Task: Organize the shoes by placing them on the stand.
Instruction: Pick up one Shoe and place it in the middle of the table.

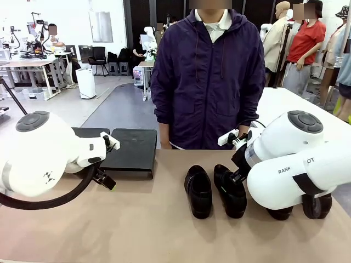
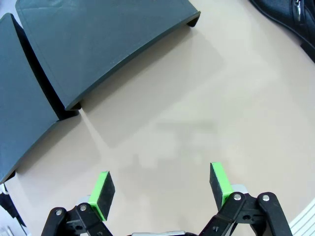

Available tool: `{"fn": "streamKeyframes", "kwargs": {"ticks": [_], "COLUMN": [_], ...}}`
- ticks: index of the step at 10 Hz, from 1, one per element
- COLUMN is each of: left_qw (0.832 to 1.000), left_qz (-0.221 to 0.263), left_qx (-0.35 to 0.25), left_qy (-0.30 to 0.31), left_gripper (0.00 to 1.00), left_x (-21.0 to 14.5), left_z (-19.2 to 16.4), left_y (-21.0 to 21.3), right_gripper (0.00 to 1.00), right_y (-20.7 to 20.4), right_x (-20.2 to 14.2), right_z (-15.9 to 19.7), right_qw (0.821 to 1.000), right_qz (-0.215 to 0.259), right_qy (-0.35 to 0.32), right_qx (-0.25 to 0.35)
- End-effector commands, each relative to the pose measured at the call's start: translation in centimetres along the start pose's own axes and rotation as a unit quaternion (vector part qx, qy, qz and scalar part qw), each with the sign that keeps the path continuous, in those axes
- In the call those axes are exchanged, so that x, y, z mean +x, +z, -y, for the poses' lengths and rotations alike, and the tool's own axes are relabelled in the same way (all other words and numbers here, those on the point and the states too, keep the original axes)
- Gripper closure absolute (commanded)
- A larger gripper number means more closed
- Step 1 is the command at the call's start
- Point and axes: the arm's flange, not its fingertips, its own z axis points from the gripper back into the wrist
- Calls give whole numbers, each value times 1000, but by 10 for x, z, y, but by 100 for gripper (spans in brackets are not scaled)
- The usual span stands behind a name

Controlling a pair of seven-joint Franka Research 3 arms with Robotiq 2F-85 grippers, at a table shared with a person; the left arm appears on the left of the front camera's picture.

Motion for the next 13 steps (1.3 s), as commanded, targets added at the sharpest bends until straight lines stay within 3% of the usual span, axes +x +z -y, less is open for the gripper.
{"fn": "streamKeyframes", "kwargs": {"ticks": [1, 2, 4, 6, 8, 10, 12, 13], "left_qw": [1000, 999, 991, 988, 978, 966, 946, 939], "left_qz": [-4, -6, -40, -43, 11, 86, 144, 152], "left_qx": [-10, -37, -59, -100, -138, -147, -166, -157], "left_qy": [19, 29, 111, 111, 155, 192, 237, 265], "left_gripper": [0, 0, 0, 0, 0, 0, 0, 0], "left_x": [1, 7, 22, 18, -15, -81, -136, -139], "left_z": [-5, -5, -13, -29, -64, -94, -110, -110], "left_y": [15, 37, 92, 154, 243, 313, 329, 317], "right_gripper": [0, 0, 0, 0, 0, 0, 0, 0], "right_y": [8, 28, 91, 182, 273, 342, 354, 343], "right_x": [3, 3, 6, -5, -39, -99, -143, -143], "right_z": [-2, 2, 8, 31, 59, 91, 116, 125], "right_qw": [999, 997, 991, 984, 982, 972, 952, 948], "right_qz": [-5, -6, 19, 29, 54, 93, 115, 124], "right_qy": [-17, -26, -43, -100, -125, -186, -274, -289], "right_qx": [51, 77, 128, 143, 128, 112, 79, 55]}}
